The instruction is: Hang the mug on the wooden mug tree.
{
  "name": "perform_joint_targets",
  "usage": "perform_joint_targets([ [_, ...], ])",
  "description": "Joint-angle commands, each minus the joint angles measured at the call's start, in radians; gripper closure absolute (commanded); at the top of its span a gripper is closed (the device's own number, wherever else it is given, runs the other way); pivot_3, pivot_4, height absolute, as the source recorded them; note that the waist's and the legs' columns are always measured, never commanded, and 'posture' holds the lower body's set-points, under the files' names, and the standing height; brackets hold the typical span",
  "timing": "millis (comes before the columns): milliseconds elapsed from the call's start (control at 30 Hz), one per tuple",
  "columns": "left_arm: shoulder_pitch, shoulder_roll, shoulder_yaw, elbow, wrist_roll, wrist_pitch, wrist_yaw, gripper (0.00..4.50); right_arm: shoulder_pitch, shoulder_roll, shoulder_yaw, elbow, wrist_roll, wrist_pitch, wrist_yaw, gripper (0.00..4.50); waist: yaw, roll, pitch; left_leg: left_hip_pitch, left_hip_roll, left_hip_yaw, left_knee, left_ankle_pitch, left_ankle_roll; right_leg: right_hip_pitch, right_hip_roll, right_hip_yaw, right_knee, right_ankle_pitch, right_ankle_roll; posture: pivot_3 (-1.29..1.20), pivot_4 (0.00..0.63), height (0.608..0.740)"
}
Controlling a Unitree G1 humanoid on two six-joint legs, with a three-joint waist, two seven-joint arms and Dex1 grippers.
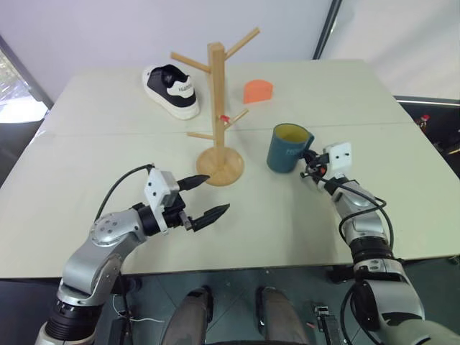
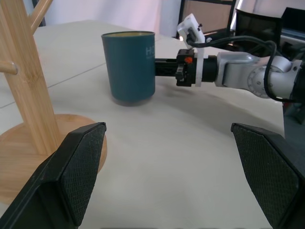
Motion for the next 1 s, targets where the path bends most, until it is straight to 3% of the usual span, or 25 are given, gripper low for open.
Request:
perform_joint_targets([
  [33, 0.01, 0.022, 0.082, 0.032, 0.011, -0.046, 0.006, 0.0, 0.07, -0.103, 0.04, -0.266, -0.005, -0.014, 0.127, 4.43, 0.002, 0.001, 0.001, 0.0, 0.0, 0.0, 0.0, 0.0, 0.0, 0.0, 0.0, 0.0, 0.0, 0.0, 0.0, 0.0, 0.15, 0.74],
  [167, 0.015, 0.055, 0.162, 0.111, 0.014, -0.095, -0.015, 0.0, 0.155, -0.247, 0.109, -0.577, 0.018, 0.058, 0.287, 4.43, 0.001, 0.002, 0.001, 0.0, 0.0, 0.0, 0.0, 0.0, 0.0, 0.0, 0.0, 0.0, 0.0, -0.002, 0.003, 0.0, 0.15, 0.74],
  [367, -0.012, 0.09, 0.226, 0.224, 0.028, -0.154, -0.054, 0.0, 0.054, -0.314, 0.183, -0.903, 0.018, 0.331, 0.303, 4.43, -0.001, 0.002, 0.002, 0.0, 0.005, 0.0, 0.001, -0.002, -0.003, 0.0, 0.0, 0.0, 0.0, -0.002, 0.003, 0.0, 0.15, 0.74],
  [500, -0.03, 0.093, 0.237, 0.242, 0.025, -0.169, -0.06, 0.0, -0.043, -0.277, 0.243, -1.008, -0.022, 0.561, 0.22, 4.43, 0.008, 0.001, 0.001, -0.002, 0.005, 0.0, 0.001, -0.002, -0.003, -0.001, -0.001, 0.0, -0.003, -0.002, 0.002, 0.0, 0.15, 0.74],
  [600, -0.041, 0.089, 0.248, 0.244, 0.018, -0.168, -0.059, 0.0, -0.127, -0.236, 0.286, -1.052, -0.075, 0.723, 0.139, 4.43, 0.007, 0.001, 0.001, -0.013, 0.004, -0.001, 0.002, -0.001, -0.001, -0.012, -0.002, 0.001, -0.002, 0.001, -0.002, 0.0, 0.15, 0.74],
  [1000, -0.035, 0.08, 0.255, 0.222, 0.014, -0.178, -0.049, 0.0, -0.228, -0.188, 0.356, -1.059, -0.083, 0.839, 0.124, 4.43, 0.001, 0.001, 0.001, -0.016, 0.0, 0.001, 0.003, 0.001, -0.001, -0.017, -0.001, 0.0, 0.002, 0.004, 0.002, 0.0, 0.15, 0.74],
])
